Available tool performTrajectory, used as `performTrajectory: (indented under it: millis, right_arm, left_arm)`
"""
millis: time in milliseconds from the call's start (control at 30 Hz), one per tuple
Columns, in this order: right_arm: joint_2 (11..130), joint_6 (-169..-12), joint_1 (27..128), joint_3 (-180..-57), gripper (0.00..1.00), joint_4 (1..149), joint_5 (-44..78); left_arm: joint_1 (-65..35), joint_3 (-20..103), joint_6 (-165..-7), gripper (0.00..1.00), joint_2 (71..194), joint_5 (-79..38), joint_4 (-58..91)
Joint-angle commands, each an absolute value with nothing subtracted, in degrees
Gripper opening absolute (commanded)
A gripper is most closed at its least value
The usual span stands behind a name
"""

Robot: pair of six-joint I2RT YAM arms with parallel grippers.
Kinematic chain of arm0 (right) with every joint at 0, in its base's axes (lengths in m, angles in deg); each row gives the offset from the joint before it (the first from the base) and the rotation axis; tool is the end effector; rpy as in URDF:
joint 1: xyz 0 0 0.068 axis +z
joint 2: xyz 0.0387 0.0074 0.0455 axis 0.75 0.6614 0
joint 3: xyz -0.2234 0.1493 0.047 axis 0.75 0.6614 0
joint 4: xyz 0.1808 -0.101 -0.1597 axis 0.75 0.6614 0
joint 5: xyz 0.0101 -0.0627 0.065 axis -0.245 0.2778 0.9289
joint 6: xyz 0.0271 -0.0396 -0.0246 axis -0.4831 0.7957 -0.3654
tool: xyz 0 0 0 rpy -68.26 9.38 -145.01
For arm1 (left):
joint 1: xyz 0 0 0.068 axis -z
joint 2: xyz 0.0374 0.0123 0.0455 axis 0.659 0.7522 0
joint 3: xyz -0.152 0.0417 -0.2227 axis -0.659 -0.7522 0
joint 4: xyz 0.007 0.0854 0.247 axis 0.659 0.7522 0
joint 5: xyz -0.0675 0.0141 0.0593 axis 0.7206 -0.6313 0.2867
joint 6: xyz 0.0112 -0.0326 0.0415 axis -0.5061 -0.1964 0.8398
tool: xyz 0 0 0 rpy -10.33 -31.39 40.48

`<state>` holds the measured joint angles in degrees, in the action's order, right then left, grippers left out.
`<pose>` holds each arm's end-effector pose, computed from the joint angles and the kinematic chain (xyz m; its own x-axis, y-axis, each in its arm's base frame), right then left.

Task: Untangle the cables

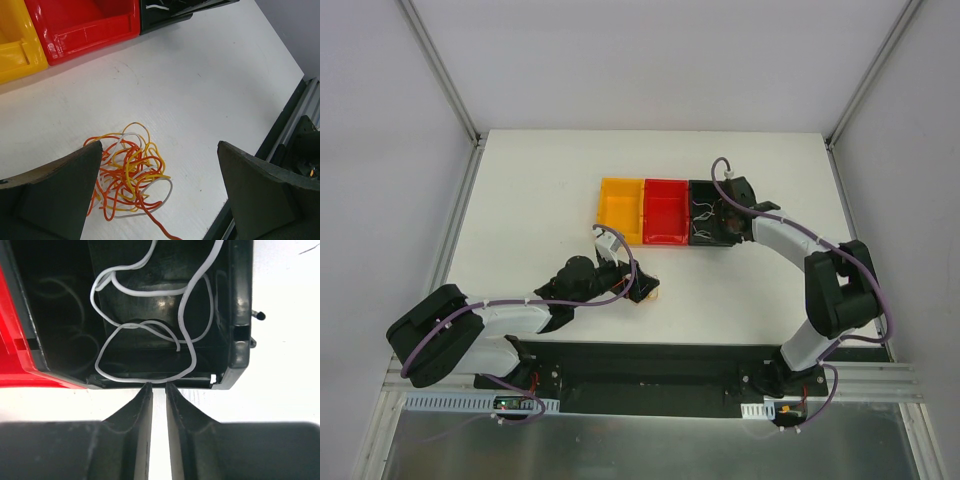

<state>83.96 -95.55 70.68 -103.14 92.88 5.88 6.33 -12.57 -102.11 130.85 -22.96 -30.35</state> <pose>0.3195 0.1273 0.2038 -0.7841 -0.0962 -0.6132 -0.1821 0.9801 0.0792 0.1602 -0.1804 0.1863 -0.4386 -0.2038 -0.8753 0.6755 0.5676 -0.4707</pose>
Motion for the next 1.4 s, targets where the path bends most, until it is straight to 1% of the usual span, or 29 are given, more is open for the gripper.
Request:
performTrajectory:
  millis: [0,67,300,467,567,733,900,1133,1200,1233,1267,1333,1367]
  right_arm:
    - [82.83,-95.52,71.18,-105.36,0.17,91.74,2.67]
    - [83.09,-95.17,71.09,-106.50,0.11,92.08,2.14]
    - [84.14,-94.20,71.27,-110.28,0.11,93.32,-0.23]
    - [87.65,-93.76,70.83,-114.66,0.15,93.58,0.47]
    - [89.68,-92.80,71.18,-118.10,0.18,96.74,-0.67]
    - [86.96,-88.58,71.53,-116.62,0.32,98.24,-2.69]
    - [86.16,-85.41,71.44,-114.76,0.39,98.15,-7.61]
    - [91.70,-84.36,71.27,-117.22,0.40,97.98,-7.80]
    - [93.45,-84.00,71.44,-118.54,0.35,96.92,-6.65]
    - [94.16,-84.00,71.53,-119.50,0.29,96.83,-6.65]
    - [94.60,-84.00,71.53,-120.64,0.19,96.83,-7.09]
    - [95.04,-82.34,71.62,-122.58,0.05,96.84,-7.88]
    - [95.22,-82.07,71.62,-123.28,0.02,96.31,-8.32]
  left_arm:
    - [6.41,-13.08,-101.48,0.98,130.02,-22.09,-34.16]
    - [6.33,-12.99,-101.57,0.98,130.11,-22.17,-34.24]
    - [6.41,-13.08,-101.57,0.98,130.02,-22.26,-34.16]
    - [6.41,-12.99,-101.48,0.98,130.11,-22.00,-34.16]
    - [6.41,-13.17,-101.48,0.98,129.84,-22.17,-34.24]
    - [6.33,-13.08,-101.48,0.98,129.84,-22.18,-34.33]
    - [6.33,-13.08,-101.57,0.98,130.10,-21.91,-34.42]
    - [6.33,-13.17,-101.57,0.98,130.02,-22.00,-34.33]
    - [6.33,-13.17,-101.48,0.98,130.10,-22.00,-34.42]
    - [6.33,-13.08,-101.48,0.98,130.28,-22.00,-34.42]
    - [6.33,-13.08,-101.48,0.98,130.19,-21.91,-34.42]
    - [6.33,-12.99,-101.48,0.98,130.28,-21.91,-34.42]
    - [6.41,-12.91,-101.48,0.98,130.28,-22.00,-34.42]
